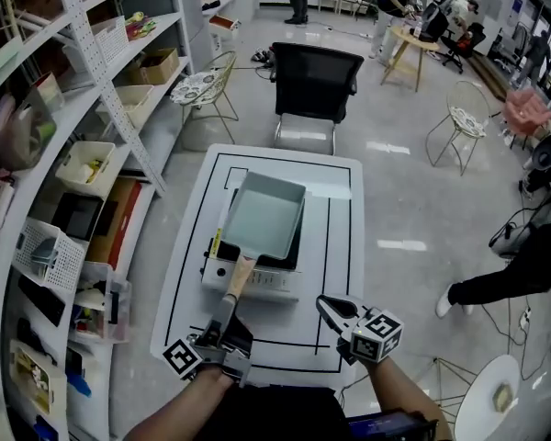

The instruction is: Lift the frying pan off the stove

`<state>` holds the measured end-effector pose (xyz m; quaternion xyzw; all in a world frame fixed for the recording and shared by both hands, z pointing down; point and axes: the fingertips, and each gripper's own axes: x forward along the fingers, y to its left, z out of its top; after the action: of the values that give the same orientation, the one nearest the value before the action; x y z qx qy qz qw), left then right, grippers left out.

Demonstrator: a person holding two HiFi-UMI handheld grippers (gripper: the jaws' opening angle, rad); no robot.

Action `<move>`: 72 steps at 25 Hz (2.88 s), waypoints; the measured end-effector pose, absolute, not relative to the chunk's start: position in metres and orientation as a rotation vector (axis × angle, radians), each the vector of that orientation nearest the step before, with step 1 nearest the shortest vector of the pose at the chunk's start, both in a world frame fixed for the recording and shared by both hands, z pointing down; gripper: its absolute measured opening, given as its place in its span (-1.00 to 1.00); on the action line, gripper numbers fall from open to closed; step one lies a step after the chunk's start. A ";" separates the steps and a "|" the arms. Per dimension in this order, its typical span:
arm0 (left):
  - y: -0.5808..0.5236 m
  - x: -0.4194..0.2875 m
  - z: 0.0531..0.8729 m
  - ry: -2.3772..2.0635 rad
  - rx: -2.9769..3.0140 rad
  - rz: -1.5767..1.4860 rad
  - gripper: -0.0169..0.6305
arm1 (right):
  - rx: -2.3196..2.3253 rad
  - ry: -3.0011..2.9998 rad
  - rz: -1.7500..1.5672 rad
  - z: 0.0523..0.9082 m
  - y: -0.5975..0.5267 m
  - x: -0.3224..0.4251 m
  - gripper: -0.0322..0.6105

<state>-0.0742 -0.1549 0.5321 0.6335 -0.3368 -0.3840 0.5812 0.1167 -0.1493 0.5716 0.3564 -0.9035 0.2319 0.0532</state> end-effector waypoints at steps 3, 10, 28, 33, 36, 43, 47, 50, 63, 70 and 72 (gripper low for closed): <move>-0.157 -0.079 0.522 -0.772 1.489 -0.922 -0.59 | 1.081 -2.741 0.689 0.566 -0.150 0.115 -0.82; -0.155 -0.095 0.514 -0.764 1.469 -0.952 -0.59 | 1.093 -2.724 0.696 0.560 -0.145 0.110 -0.82; -0.139 -0.130 0.497 -0.758 1.481 -1.005 -0.59 | 1.096 -2.711 0.699 0.560 -0.138 0.101 -0.82; -0.135 -0.147 0.496 -0.781 1.482 -1.025 -0.59 | 1.081 -2.712 0.692 0.561 -0.140 0.093 -0.82; -0.132 -0.161 0.496 -0.798 1.480 -1.034 -0.59 | 1.072 -2.716 0.689 0.561 -0.140 0.086 -0.82; -0.123 -0.184 0.500 -0.828 1.456 -1.062 -0.59 | 1.044 -2.718 0.687 0.562 -0.138 0.074 -0.82; -0.119 -0.196 0.501 -0.842 1.451 -1.081 -0.59 | 1.036 -2.721 0.679 0.561 -0.139 0.067 -0.82; -0.117 -0.205 0.502 -0.861 1.448 -1.082 -0.58 | 1.026 -2.726 0.671 0.560 -0.139 0.062 -0.82; -0.110 -0.228 0.502 -0.880 1.454 -1.117 -0.58 | 0.949 -2.785 0.577 0.546 -0.130 0.043 -0.82; -0.107 -0.228 0.501 -0.873 1.445 -1.123 -0.58 | 0.955 -2.778 0.581 0.546 -0.129 0.045 -0.82; -0.107 -0.228 0.502 -0.872 1.444 -1.121 -0.58 | 0.958 -2.777 0.581 0.546 -0.129 0.046 -0.82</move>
<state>-0.2282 -0.1074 0.5017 0.6049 -0.3654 -0.4695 0.5293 0.0456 -0.1289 0.5463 0.3191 -0.9248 0.1935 0.0735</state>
